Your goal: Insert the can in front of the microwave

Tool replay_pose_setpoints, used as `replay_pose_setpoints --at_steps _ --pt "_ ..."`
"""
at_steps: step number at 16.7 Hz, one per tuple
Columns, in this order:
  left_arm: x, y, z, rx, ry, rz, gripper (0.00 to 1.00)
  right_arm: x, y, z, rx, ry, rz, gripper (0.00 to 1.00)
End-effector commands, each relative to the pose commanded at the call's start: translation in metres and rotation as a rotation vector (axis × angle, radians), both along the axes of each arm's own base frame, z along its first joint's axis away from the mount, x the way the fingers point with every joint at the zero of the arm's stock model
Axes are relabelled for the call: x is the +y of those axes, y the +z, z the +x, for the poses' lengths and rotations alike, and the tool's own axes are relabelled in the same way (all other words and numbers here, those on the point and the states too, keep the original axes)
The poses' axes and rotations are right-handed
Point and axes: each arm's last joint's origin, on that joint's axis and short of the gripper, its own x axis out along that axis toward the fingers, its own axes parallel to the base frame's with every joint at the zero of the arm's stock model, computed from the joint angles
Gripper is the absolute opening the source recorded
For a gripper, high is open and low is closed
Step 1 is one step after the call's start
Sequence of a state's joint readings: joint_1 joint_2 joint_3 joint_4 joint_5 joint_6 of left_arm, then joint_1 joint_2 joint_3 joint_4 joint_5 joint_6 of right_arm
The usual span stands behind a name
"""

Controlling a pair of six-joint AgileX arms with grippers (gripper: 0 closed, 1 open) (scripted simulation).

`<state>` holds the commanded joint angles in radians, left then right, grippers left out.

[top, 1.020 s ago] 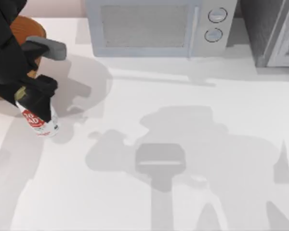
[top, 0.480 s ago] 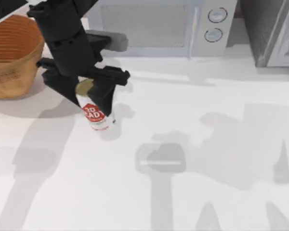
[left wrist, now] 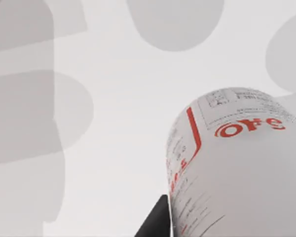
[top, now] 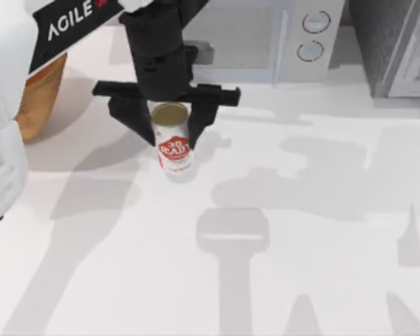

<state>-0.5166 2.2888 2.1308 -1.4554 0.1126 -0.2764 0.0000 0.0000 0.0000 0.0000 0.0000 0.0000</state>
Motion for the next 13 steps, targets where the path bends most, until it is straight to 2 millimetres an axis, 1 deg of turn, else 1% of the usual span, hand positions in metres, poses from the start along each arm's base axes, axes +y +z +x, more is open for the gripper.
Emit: replay_pose_setpoints --at_steps 3,6,13 --pt "-0.009 -0.012 0.012 -0.041 0.112 0.052 0.0 0.0 0.0 0.0 0.0 0.0 0.0 1.0" --pt "-0.01 -0.017 0.02 -0.074 0.191 0.076 0.0 0.0 0.0 0.0 0.0 0.0 0.0 1.0" --pt "-0.009 -0.018 0.021 -0.078 0.205 0.08 0.0 0.0 0.0 0.0 0.0 0.0 0.0 1.0"
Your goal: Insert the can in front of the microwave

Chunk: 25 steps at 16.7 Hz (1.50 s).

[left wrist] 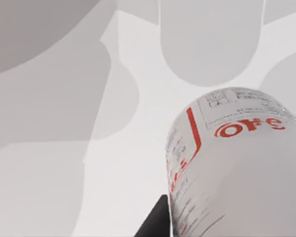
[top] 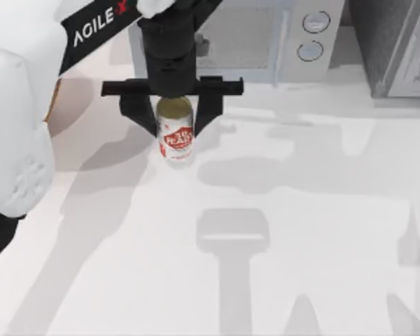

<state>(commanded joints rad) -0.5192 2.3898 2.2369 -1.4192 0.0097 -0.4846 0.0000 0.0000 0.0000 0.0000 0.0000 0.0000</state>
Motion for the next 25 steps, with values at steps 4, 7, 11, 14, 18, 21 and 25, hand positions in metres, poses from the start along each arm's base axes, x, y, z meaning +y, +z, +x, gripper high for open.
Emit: replay_pose_setpoints --at_steps 4,7,11,14,18,21,25 --pt "0.0001 -0.0045 0.0005 -0.002 0.003 -0.001 0.0 0.0 0.0 0.0 0.0 0.0 0.0 1.0" --pt "-0.0001 -0.0079 0.0006 -0.003 0.003 0.0 0.0 0.0 0.0 0.0 0.0 0.0 0.0 1.0" --pt "-0.0001 -0.0079 0.0006 -0.003 0.003 0.0 0.15 0.0 0.0 0.0 0.0 0.0 0.0 1.0" --pt "-0.0001 -0.0079 0.0006 -0.003 0.003 0.0 0.38 0.0 0.0 0.0 0.0 0.0 0.0 1.0" --pt "-0.0001 -0.0079 0.0006 -0.003 0.003 0.0 0.68 0.0 0.0 0.0 0.0 0.0 0.0 1.0" --pt "-0.0001 -0.0079 0.0006 -0.003 0.003 0.0 0.9 0.0 0.0 0.0 0.0 0.0 0.0 1.0" --pt "-0.0001 -0.0079 0.0006 -0.003 0.003 0.0 1.0 0.0 0.0 0.0 0.0 0.0 0.0 1.0"
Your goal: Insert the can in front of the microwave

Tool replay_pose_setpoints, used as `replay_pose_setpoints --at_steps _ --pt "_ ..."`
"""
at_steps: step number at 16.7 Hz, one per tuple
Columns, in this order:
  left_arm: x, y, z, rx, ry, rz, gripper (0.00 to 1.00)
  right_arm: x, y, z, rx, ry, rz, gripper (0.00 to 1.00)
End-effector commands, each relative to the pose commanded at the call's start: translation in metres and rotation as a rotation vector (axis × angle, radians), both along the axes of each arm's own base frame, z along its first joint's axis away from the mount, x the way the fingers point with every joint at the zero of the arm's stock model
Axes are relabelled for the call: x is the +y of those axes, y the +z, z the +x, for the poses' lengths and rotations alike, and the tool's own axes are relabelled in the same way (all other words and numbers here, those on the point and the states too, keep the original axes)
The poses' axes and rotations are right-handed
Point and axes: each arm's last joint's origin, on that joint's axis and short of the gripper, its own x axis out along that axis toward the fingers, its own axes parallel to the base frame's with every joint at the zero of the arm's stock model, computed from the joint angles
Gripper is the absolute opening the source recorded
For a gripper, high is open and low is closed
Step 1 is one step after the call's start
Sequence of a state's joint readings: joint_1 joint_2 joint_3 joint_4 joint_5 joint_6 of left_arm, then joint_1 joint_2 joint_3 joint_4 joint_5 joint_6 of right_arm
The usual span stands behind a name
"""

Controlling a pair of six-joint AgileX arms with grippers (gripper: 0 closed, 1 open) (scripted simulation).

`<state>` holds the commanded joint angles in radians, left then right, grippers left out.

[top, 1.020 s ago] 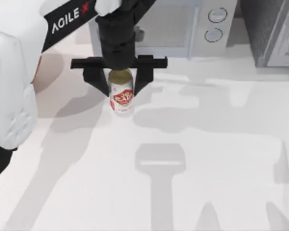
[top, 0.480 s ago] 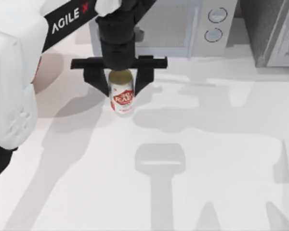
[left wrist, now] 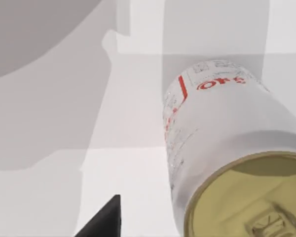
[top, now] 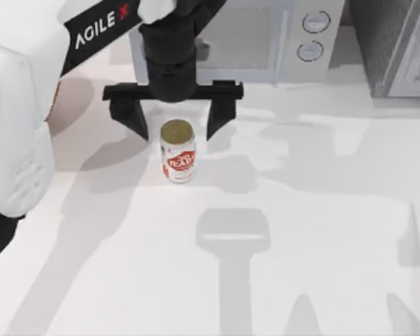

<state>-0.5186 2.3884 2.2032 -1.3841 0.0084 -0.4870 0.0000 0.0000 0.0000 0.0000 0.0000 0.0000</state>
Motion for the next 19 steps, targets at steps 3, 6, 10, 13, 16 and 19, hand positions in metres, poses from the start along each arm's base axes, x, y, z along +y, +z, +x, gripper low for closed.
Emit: replay_pose_setpoints --at_steps 3,6,10,13,16,19 --pt "0.0 0.0 0.0 0.0 0.0 0.0 1.0 0.0 0.0 0.0 0.0 0.0 0.0 1.0" --pt "0.0 0.0 0.0 0.0 0.0 0.0 1.0 0.0 0.0 0.0 0.0 0.0 0.0 1.0" --pt "0.0 0.008 0.001 0.002 0.004 0.005 1.0 0.0 0.0 0.0 0.0 0.0 0.0 1.0" --pt "0.0 0.019 0.002 0.0 0.004 0.005 1.0 0.0 0.0 0.0 0.0 0.0 0.0 1.0" --pt "-0.001 0.031 0.001 -0.002 0.0 0.001 1.0 0.0 0.0 0.0 0.0 0.0 0.0 1.0" --pt "0.0 0.04 0.0 0.0 0.0 0.0 1.0 0.0 0.0 0.0 0.0 0.0 0.0 1.0"
